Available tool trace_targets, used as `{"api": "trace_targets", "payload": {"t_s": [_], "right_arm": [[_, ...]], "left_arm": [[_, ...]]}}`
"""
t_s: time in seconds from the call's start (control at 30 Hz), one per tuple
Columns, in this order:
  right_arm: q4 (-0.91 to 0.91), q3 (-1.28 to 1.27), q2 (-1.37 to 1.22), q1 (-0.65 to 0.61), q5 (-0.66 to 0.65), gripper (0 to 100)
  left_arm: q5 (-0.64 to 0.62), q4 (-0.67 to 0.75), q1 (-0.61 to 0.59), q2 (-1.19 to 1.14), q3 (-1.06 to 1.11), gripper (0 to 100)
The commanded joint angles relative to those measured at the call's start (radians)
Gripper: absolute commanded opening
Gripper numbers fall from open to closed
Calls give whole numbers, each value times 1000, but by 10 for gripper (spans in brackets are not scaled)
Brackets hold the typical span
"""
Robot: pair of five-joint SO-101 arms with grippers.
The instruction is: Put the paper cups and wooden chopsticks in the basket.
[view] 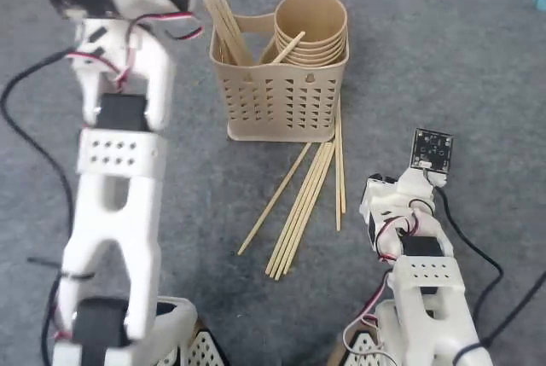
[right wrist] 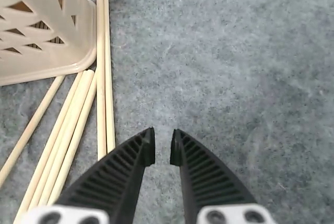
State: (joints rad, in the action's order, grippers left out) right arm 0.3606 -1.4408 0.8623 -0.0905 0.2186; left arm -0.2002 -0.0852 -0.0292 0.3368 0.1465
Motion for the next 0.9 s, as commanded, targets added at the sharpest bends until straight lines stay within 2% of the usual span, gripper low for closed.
{"api": "trace_targets", "payload": {"t_s": [0.0,0.23,0.43,0.53,0.63,0.87], "right_arm": [[-21,8,22,8,2,66],[-21,6,22,8,2,66],[-13,6,22,8,2,66],[-10,6,22,8,2,66],[16,9,22,7,2,66],[67,15,31,-1,2,66]], "left_arm": [[-3,-226,-40,187,-10,195],[-3,-652,-54,399,-8,197],[-3,-1034,-54,476,2,196],[-12,-1151,-52,477,85,196],[-100,-1123,-52,477,265,197],[-190,-809,-26,482,700,197]]}}
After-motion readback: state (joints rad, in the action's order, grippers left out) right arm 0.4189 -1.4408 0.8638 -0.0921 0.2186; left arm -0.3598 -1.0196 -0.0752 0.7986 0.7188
